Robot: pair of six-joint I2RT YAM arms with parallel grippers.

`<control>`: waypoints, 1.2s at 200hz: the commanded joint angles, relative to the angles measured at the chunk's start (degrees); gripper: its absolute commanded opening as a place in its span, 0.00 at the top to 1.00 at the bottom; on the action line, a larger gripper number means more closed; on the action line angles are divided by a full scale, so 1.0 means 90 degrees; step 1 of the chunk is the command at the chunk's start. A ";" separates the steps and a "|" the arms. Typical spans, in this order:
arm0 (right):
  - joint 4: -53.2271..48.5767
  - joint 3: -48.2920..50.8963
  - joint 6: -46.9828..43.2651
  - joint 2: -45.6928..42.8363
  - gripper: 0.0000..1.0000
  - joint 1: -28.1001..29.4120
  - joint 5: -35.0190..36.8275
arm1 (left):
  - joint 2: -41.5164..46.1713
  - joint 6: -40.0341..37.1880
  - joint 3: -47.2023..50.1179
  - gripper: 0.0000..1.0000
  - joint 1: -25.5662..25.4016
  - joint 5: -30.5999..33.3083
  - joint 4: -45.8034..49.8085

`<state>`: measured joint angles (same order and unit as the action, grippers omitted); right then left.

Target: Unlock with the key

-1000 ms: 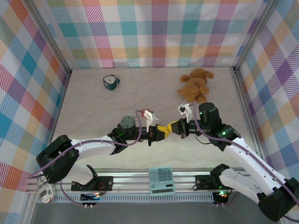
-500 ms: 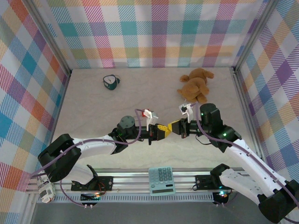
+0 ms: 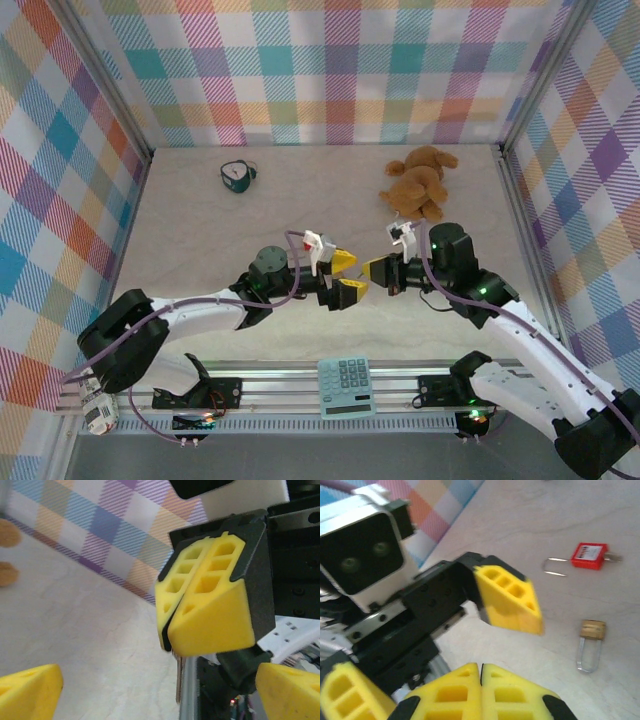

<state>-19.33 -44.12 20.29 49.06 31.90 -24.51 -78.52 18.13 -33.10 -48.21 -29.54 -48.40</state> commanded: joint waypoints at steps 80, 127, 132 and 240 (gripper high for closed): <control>-0.0560 -0.0529 -0.0346 0.0280 1.00 0.0017 0.1932 | 0.2473 0.1009 -0.0201 0.06 0.1180 0.3039 0.4714; -0.0880 -0.0721 -0.0345 0.0269 1.00 0.0020 0.2700 | -0.0437 0.3045 -0.2966 0.35 0.1026 0.4222 0.8739; -0.0933 -0.0778 -0.0379 0.0256 1.00 0.0020 0.2806 | -0.0746 0.3257 -0.3256 0.31 0.0906 0.4327 0.9064; -0.0901 -0.0748 -0.0468 -0.0201 1.00 0.0020 0.2995 | -0.5171 0.4273 -0.7634 0.27 -0.0508 0.4816 1.2216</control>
<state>-28.14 -50.96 17.04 48.29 31.90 3.01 -123.70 54.57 -99.29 -52.34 12.12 54.28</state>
